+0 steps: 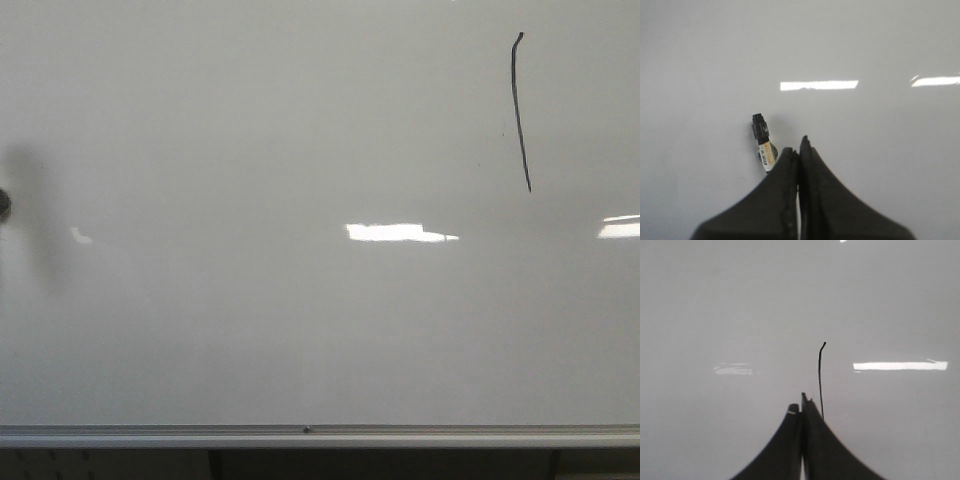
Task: Write number 1 on whiteboard
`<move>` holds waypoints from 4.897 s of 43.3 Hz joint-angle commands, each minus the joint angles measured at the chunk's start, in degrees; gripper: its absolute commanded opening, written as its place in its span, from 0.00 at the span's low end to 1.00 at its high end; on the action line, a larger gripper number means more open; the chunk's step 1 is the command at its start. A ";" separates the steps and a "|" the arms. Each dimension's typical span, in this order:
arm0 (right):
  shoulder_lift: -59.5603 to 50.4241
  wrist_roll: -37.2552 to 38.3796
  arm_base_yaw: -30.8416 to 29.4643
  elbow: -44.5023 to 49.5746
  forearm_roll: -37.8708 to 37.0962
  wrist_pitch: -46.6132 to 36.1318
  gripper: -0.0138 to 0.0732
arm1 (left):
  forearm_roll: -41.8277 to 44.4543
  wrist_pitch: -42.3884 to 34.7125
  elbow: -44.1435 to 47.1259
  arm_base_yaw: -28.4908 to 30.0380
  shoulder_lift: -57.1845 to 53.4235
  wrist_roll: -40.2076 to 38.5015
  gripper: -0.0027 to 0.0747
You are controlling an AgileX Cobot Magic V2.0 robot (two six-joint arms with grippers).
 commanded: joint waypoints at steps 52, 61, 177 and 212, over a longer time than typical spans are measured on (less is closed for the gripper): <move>0.18 -0.43 -0.35 -1.45 0.60 -2.22 0.02 | 16.64 -12.99 4.07 -0.52 -5.93 -17.57 0.01; 0.18 -0.43 -0.35 -1.45 0.60 -2.28 0.02 | 21.42 -14.40 13.43 1.90 -12.17 -21.63 0.01; 0.18 44.89 -0.29 5.05 -50.20 -4.92 0.02 | 20.67 -9.66 20.27 4.86 -21.22 -21.63 0.01; -15.83 44.89 -2.61 18.77 -49.87 0.39 0.02 | 20.67 -9.66 20.27 4.86 -21.11 -21.63 0.01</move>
